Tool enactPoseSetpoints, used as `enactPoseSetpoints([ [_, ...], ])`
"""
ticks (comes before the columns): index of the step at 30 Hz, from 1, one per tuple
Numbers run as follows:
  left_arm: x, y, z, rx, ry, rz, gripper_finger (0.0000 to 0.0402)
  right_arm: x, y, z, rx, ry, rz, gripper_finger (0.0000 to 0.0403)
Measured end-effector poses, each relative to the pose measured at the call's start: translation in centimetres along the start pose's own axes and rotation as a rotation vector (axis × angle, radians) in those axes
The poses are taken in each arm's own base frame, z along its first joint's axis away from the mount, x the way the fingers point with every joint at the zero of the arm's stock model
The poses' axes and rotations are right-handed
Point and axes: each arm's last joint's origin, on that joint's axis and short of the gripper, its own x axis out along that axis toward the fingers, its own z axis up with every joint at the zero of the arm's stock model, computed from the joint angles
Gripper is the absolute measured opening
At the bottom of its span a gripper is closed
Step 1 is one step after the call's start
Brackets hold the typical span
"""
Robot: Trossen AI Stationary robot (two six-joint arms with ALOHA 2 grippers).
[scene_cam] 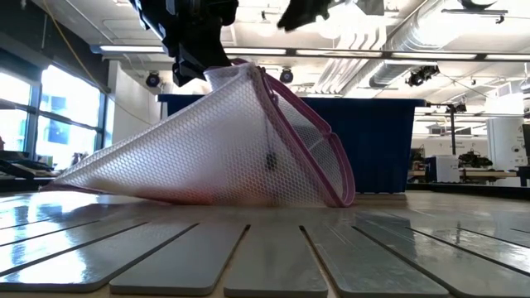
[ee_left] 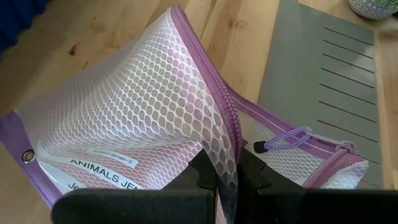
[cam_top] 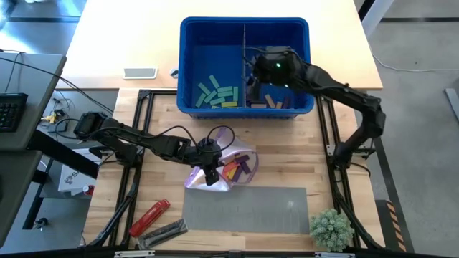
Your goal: Sort blocks
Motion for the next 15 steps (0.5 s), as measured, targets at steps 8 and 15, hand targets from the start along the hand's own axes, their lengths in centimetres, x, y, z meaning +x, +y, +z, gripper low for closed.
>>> enactPoseSetpoints([
  [8,0.0,0.0,-0.3,0.005,0.044,-0.026,0.0000,3.1,-4.5,-2.4,0.035,0.063,-0.025,0.0201],
  [15,0.0,0.0,-0.4,-0.011,0.050,-0.026,0.0000,3.9,-8.8,-6.6,0.013,0.262,0.054,0.0201],
])
